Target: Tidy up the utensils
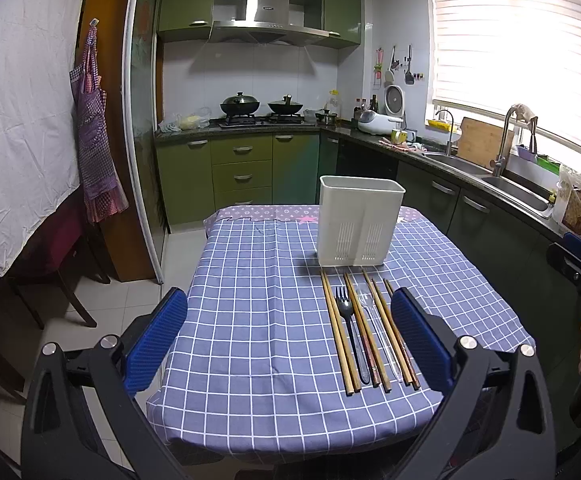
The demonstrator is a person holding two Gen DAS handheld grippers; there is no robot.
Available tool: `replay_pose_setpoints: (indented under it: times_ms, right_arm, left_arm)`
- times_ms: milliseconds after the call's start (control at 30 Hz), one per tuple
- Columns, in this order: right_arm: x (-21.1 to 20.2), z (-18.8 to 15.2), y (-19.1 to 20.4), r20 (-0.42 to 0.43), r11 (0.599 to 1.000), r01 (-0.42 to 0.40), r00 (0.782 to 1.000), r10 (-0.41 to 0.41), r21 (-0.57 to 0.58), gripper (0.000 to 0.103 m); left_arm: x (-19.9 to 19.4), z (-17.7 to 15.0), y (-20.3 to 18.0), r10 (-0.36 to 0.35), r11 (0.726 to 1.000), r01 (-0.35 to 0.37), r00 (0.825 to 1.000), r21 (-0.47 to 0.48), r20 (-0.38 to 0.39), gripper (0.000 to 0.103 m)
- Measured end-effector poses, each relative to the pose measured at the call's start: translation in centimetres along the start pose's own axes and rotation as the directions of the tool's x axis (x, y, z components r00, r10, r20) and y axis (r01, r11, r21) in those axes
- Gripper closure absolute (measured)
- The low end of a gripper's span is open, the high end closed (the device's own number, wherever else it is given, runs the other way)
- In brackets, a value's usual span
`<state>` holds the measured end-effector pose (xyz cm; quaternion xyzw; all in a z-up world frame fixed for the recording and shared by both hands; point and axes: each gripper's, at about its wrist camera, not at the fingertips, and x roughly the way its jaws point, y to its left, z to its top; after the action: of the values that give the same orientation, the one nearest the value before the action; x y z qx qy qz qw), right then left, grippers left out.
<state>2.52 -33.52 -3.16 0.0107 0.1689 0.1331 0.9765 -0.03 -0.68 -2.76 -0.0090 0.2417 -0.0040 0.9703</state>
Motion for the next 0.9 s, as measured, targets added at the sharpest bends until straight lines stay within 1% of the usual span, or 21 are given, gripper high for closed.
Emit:
replay_pose_setpoints:
  times_ms: [467,533,633,700,733,767,833,867,900]
  right_arm:
    - [0.7,0.1,-0.4,-0.021,1.000,-0.002,1.000,0.002,-0.002,0.004]
    - [1.3,0.1,-0.3,-0.045,1.000,0.001,0.999,-0.002,-0.019,0.004]
    - [3.2,0.4,-0.2,-0.114,0.997,0.015,0.993,-0.024,-0.079,0.004]
    - [4.7,0.5,-0.5,-0.145,0.994,0.043,0.988,-0.058,-0.102,0.004]
    - [5.6,0.5,-0.9,-0.175,0.993,0.060,0.981,-0.077,-0.103,0.004]
    - [6.3,0.5,-1.2,-0.202,0.993,0.065,0.976,-0.084,-0.100,0.004]
    - [8.5,0.4,-2.2,-0.280,0.996,0.045,0.958,-0.066,-0.081,0.004]
    - [9.5,0.3,-2.6,-0.317,0.997,0.026,0.947,-0.047,-0.069,0.004]
    - [10.8,0.2,-3.2,-0.375,0.999,0.013,0.927,-0.031,-0.051,0.004]
  left_arm:
    - [0.4,0.1,0.0,-0.002,1.000,0.002,1.000,-0.001,-0.015,0.006]
    - [1.1,0.6,0.3,-0.013,1.000,0.013,0.999,0.000,-0.038,0.006]
    - [3.0,1.0,0.4,-0.017,1.000,0.016,0.994,-0.011,-0.110,0.006]
    - [4.8,1.5,0.7,-0.013,1.000,0.008,0.986,-0.028,-0.169,0.006]
    - [5.7,1.6,0.8,-0.012,0.999,0.004,0.980,-0.037,-0.198,0.006]
    - [7.1,1.7,0.9,-0.015,0.999,0.002,0.970,-0.052,-0.241,0.006]
    - [9.6,1.6,1.0,-0.049,0.996,0.021,0.946,-0.092,-0.320,0.006]
    - [11.0,1.6,0.8,-0.077,0.993,0.038,0.927,-0.114,-0.368,0.006]
    - [12.2,1.5,0.6,-0.095,0.991,0.048,0.911,-0.124,-0.401,0.006]
